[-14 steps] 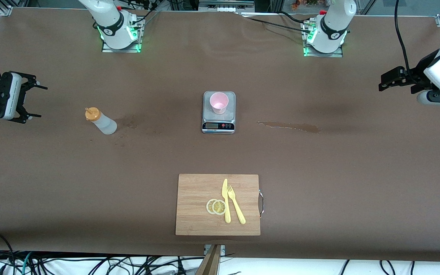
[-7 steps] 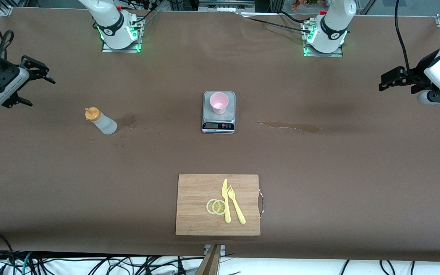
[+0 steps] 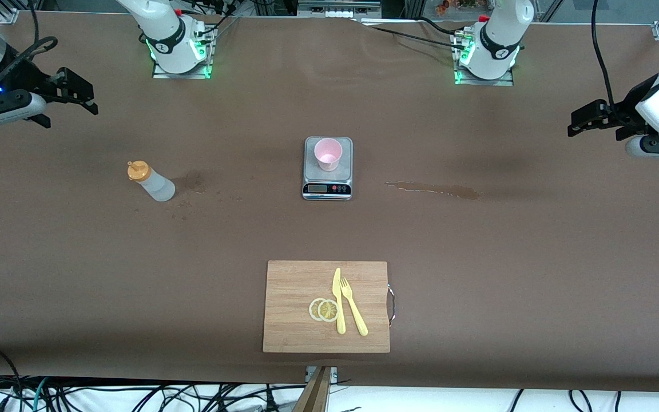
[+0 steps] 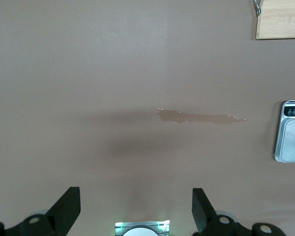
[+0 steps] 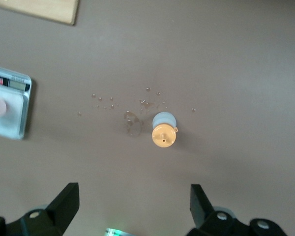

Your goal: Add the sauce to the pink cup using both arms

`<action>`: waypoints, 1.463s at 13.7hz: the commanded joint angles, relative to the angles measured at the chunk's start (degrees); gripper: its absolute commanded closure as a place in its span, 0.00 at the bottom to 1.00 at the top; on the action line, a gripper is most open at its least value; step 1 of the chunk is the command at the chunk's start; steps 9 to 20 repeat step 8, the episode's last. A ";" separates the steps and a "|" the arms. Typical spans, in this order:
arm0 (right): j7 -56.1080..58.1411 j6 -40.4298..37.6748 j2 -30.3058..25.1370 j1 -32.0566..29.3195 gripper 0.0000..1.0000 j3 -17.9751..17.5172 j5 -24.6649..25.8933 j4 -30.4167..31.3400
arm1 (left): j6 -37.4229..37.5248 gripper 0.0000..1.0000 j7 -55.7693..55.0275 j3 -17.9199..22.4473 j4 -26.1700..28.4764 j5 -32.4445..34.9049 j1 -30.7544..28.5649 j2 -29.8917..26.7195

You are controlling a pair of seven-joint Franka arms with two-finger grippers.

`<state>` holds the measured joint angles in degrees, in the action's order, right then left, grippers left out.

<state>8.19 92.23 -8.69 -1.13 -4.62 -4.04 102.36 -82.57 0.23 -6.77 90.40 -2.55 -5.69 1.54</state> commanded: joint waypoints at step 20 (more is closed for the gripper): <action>-4.14 -0.03 -2.74 0.51 0.00 0.93 3.25 1.44 | 1.19 0.00 -0.40 0.09 -1.71 -0.18 -0.11 0.75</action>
